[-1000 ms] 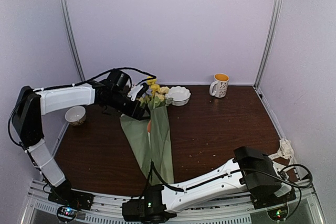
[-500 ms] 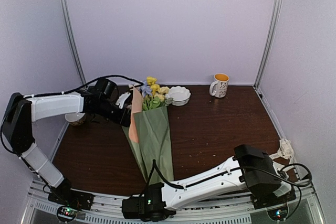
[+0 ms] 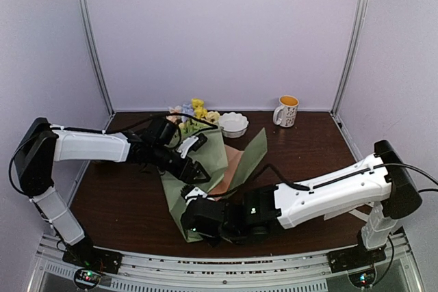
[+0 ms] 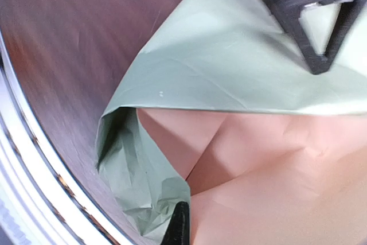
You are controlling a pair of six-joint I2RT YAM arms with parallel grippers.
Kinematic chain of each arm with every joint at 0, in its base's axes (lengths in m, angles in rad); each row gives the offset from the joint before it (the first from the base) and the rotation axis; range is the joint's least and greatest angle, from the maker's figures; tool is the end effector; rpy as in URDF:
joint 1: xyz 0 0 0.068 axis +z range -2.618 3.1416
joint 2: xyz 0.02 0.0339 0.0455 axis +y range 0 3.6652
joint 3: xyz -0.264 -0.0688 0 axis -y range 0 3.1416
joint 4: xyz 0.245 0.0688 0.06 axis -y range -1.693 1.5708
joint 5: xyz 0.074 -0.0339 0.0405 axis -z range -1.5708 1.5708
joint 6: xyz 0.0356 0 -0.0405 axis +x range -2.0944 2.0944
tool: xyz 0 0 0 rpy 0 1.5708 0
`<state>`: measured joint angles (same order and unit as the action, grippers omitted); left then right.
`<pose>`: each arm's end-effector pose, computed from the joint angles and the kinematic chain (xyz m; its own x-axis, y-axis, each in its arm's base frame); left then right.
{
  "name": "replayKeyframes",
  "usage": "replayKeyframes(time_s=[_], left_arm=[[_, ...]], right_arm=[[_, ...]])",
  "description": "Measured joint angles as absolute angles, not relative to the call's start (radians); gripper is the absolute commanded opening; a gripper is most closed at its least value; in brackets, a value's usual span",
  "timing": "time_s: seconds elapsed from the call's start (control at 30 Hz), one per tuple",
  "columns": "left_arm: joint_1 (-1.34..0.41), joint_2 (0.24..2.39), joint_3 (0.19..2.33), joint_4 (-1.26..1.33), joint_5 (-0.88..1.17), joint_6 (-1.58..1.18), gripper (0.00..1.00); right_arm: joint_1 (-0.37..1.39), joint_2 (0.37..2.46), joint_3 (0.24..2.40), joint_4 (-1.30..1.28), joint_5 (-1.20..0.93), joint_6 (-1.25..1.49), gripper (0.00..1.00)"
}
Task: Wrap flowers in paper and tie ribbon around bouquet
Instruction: Fold the two-thirds-folded wrapping paper at the center of the board.
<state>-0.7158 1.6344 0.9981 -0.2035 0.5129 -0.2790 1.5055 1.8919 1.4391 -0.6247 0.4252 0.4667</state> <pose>0.2448 -0.2360 0.2015 -0.7656 0.3478 -0.5412 0.6326 0.5599 -0.5351 0.0408 0.3985 0.2170 -0.4546 -0.6705 -0.5864 -0.7746 0.6226 -0.1114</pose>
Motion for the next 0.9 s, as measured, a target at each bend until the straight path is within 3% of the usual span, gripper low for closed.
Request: replayKeyframes(time_s=[0.17,0.4,0.43,0.63,0.9], left_arm=[[-0.733,1.784,1.104,-0.202,0.511,-0.279,0.68],[-0.744,1.914,1.124,-0.208,0.492,-0.28,0.68],[-0.744,1.919,1.124,-0.206,0.488,-0.281,0.68],[-0.745,1.933,1.124,-0.175,0.478,-0.299,0.67],[-0.75,1.934,1.118,-0.145,0.471,-0.314,0.68]], right_arm=[[1.479,1.835,1.349,-0.526,0.419,0.609,0.0],[1.486,1.848,1.319,-0.575,0.418,0.735,0.0],[1.487,1.847,1.311,-0.577,0.418,0.752,0.03],[1.487,1.772,1.11,-0.497,0.335,0.91,0.43],[1.457,1.42,0.812,-0.376,0.269,1.098,0.59]])
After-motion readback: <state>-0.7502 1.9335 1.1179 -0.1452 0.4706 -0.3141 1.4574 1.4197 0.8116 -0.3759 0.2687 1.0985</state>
